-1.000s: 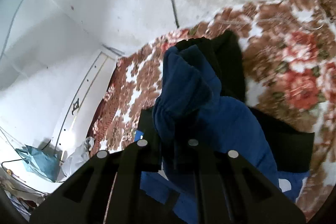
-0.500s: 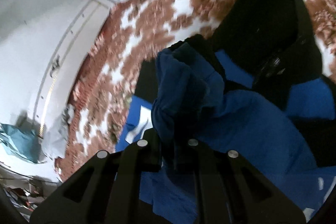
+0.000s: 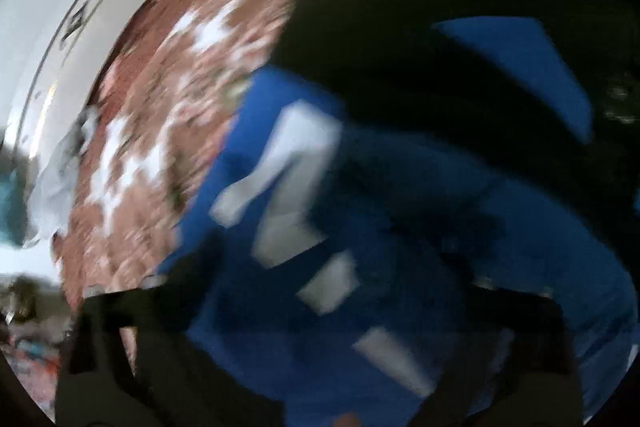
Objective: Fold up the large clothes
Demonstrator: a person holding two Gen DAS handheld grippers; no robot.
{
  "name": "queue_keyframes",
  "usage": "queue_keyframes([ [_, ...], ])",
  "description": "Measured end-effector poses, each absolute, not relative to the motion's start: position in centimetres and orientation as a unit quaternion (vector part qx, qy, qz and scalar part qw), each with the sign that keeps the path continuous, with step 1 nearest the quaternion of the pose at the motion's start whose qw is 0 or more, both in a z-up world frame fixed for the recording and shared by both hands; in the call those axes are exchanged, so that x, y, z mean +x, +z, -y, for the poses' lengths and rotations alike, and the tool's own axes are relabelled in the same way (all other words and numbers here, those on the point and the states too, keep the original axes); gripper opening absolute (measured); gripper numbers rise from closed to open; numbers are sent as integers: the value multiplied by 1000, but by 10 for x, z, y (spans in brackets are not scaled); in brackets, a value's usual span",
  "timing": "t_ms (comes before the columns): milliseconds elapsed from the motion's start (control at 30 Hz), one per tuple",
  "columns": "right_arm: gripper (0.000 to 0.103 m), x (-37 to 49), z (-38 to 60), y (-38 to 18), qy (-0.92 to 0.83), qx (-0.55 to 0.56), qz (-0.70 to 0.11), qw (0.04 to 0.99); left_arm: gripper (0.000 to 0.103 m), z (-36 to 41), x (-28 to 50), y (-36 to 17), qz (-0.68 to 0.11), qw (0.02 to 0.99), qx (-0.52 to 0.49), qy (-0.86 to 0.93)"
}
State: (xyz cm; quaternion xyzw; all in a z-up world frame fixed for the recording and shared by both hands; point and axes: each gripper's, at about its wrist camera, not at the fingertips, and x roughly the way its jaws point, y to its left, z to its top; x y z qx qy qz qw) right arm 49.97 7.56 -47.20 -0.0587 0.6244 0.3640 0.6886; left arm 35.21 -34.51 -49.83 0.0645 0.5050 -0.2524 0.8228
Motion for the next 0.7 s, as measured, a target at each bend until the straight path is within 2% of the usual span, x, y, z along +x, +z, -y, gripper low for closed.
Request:
queue_keyframes([
  [233,97,471,-78,-417,451,2,-649,613,98,302,292,-477,-489,830,79,-258],
  [433,98,515,-18,-353,416,-42,-588,692,98,235,270,-460,-485,840,78,-231],
  [567,98,554,58,-360,280,-140,-549,775,98,157,282,-468,-506,843,45,-176],
  [700,98,569,124,-399,138,-232,-533,802,98,50,319,-469,-508,857,-21,-85],
])
